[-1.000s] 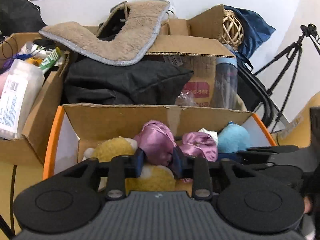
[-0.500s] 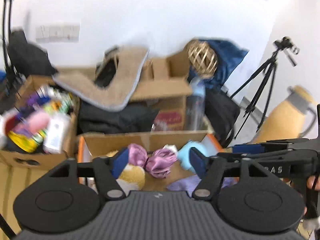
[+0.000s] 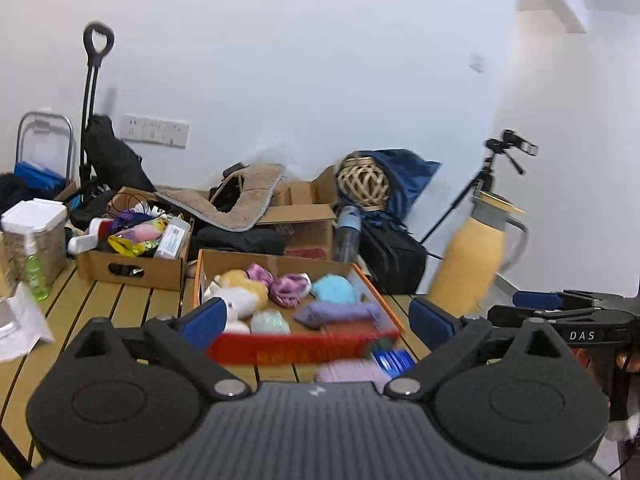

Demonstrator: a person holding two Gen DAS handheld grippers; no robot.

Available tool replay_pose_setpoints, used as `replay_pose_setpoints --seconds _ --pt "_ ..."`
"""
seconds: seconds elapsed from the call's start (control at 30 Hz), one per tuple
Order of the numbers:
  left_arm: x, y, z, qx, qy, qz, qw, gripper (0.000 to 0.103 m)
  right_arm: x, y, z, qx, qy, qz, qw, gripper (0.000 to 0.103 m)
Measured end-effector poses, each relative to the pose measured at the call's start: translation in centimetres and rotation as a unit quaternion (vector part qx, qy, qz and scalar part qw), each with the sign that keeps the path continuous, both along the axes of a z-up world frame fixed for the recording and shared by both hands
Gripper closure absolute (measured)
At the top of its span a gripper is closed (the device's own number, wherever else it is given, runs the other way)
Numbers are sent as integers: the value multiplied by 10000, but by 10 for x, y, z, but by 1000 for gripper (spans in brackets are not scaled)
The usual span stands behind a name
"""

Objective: Organize soft objects
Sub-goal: 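Withdraw both tools from the box back over the table, then lower the left tool onto the lilac fuzzy headband and close it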

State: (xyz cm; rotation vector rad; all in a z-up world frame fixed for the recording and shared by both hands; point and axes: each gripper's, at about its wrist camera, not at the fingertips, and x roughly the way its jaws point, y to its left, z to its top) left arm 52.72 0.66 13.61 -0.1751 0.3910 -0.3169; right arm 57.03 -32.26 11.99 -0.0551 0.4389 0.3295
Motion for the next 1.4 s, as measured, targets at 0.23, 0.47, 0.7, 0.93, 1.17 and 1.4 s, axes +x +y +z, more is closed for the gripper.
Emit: replay_pose_setpoints --seconds 0.23,0.47,0.7,0.93,1.17,1.4 --pt "-155 -9 -60 814 -1046 -174 9910 0 -146 -11 -71 293 -458 -283 9981 8" --pt "-201 -3 -83 1231 -1047 -223 9866 0 -210 -16 -111 496 -137 -324 9981 8" --pt "-171 -4 -100 839 -650 -174 9942 0 -187 -11 -129 721 41 -555 9958 10" --pt "-82 -14 -124 373 23 -219 9991 0 -123 -8 -146 857 338 -654 9936 13" --pt "55 -38 -139 153 607 -820 9947 4 -30 -9 -161 1452 823 -693 9835 37" --pt "166 -73 -160 84 894 -1624 9826 38 61 1 -185 2024 1444 -550 9670 61"
